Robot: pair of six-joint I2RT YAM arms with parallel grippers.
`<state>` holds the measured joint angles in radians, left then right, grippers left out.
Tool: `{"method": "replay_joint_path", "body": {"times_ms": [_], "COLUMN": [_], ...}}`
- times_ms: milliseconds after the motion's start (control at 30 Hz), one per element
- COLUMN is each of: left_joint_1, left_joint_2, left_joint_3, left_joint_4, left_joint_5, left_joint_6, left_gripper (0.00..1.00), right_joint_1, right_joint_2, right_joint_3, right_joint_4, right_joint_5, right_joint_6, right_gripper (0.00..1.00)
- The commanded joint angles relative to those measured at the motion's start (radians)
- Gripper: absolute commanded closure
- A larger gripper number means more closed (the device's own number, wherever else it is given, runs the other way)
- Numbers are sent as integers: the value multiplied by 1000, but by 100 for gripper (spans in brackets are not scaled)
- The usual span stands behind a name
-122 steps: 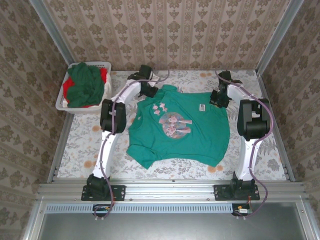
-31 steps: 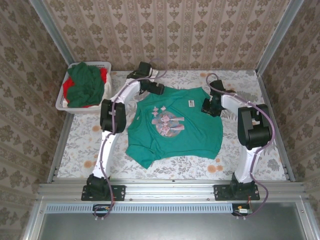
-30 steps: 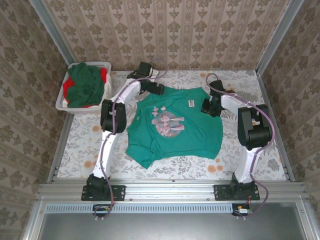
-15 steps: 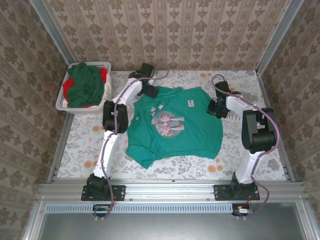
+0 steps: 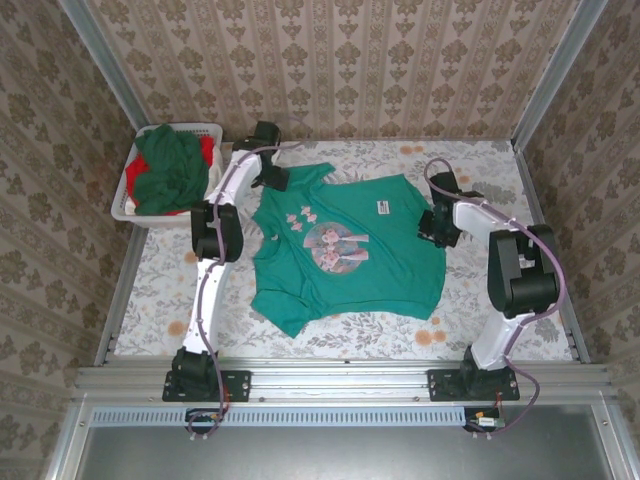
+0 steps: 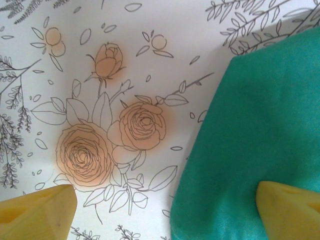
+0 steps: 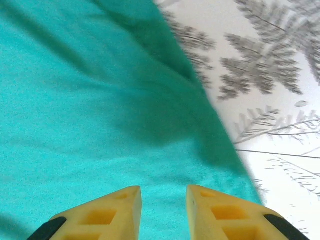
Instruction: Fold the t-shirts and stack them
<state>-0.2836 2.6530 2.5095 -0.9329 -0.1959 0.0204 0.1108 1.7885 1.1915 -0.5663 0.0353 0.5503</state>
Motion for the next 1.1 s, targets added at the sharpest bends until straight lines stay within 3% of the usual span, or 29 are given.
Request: {"method": "replay_joint_path", "body": {"times_ms": [0,267,433,733,833,1067], "left_joint_1": [1,7,16,34,31,13], "left_joint_2": [5,4,-3,-37,-60,-219], "left_joint_3": [26,19,11,-32,-40,-121], "left_joint_4": [-44,-53,-41,-10,-15,16], "left_joint_5": [-26,-10,8,40,56,61], "left_joint_6": [-20,-33,-31,-38,-43,-64], "left_gripper": [5,2,1,0,0,0], "right_joint_1": [72,68,35,-132,-161,-162], "right_joint_2": [68,542,686,683,604,427], "right_joint_3": [168,756,956,930,803,703], "right_joint_4": [-24,-242,-368,-416,-325,-302], "right_joint_5": [35,64,66,40,-23,22], "right_joint_6": [-15,-87,-98,-87,-83,-79], "right_gripper": [68,72,72,72,73,73]}}
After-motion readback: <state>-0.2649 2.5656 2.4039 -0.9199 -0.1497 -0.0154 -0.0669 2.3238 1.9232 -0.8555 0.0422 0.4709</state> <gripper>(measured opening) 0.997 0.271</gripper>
